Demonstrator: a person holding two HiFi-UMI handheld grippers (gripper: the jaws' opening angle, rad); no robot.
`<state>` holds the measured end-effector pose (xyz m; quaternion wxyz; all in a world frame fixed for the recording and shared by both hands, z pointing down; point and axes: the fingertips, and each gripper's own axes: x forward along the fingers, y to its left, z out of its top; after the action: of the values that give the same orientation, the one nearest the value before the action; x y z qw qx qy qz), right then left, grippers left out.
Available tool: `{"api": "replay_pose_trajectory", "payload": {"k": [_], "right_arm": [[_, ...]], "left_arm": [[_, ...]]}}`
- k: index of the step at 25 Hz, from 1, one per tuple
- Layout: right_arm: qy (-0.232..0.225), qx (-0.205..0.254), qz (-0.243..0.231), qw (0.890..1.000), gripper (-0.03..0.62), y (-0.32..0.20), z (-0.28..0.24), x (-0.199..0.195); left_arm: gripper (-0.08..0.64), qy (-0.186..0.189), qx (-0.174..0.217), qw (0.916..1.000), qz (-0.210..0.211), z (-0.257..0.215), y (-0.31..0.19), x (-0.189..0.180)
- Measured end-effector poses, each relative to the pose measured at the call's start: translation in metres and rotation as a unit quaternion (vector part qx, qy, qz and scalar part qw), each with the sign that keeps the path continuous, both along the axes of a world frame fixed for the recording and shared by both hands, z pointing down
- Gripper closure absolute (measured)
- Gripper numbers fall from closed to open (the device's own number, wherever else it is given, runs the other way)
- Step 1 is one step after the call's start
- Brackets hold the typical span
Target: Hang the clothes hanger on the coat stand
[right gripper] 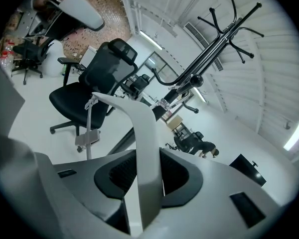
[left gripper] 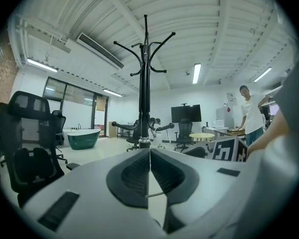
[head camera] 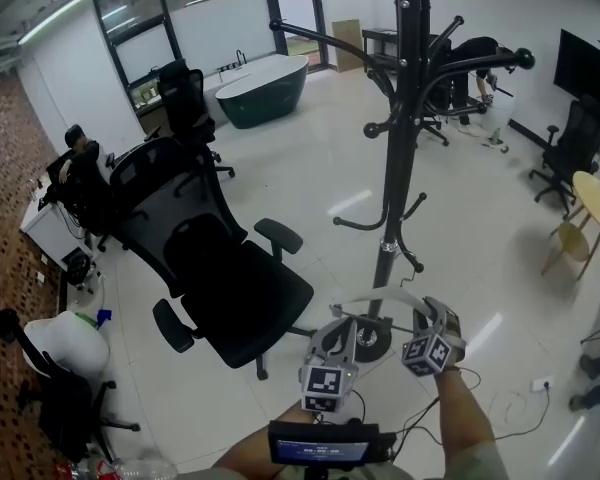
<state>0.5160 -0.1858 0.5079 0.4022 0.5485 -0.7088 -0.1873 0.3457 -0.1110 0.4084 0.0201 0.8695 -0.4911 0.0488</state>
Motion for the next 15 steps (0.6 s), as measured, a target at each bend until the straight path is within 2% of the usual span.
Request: {"api": "replay_pose_trajectory", "payload": {"k": [5,10,12,15], "right_arm": [[0.015,-0.005,0.007,1.000,0.482,-0.007,0.011,0.008],[-0.012,0.005,0.002,1.000,0.460,0.003,-0.008,0.005],[-0.046,0.021,0.011,0.999,0.460,0.016,-0.026,-0.002],[-0.150,0.044,0.040,0.987,0.460,0.050,-0.060,-0.028]], "left_arm": [[0.541,-0.003,-0.003,1.0000,-0.005,0.004,-0.007,-0.004],[0.541,0.009,0.003,0.9999,-0.002,-0.008,-0.006,-0.003],[0.541,0.015,0.010,0.9998,0.006,-0.014,-0.004,-0.005],[0.541,0.021,0.019,0.9994,0.020,-0.024,0.004,-0.020]]}}
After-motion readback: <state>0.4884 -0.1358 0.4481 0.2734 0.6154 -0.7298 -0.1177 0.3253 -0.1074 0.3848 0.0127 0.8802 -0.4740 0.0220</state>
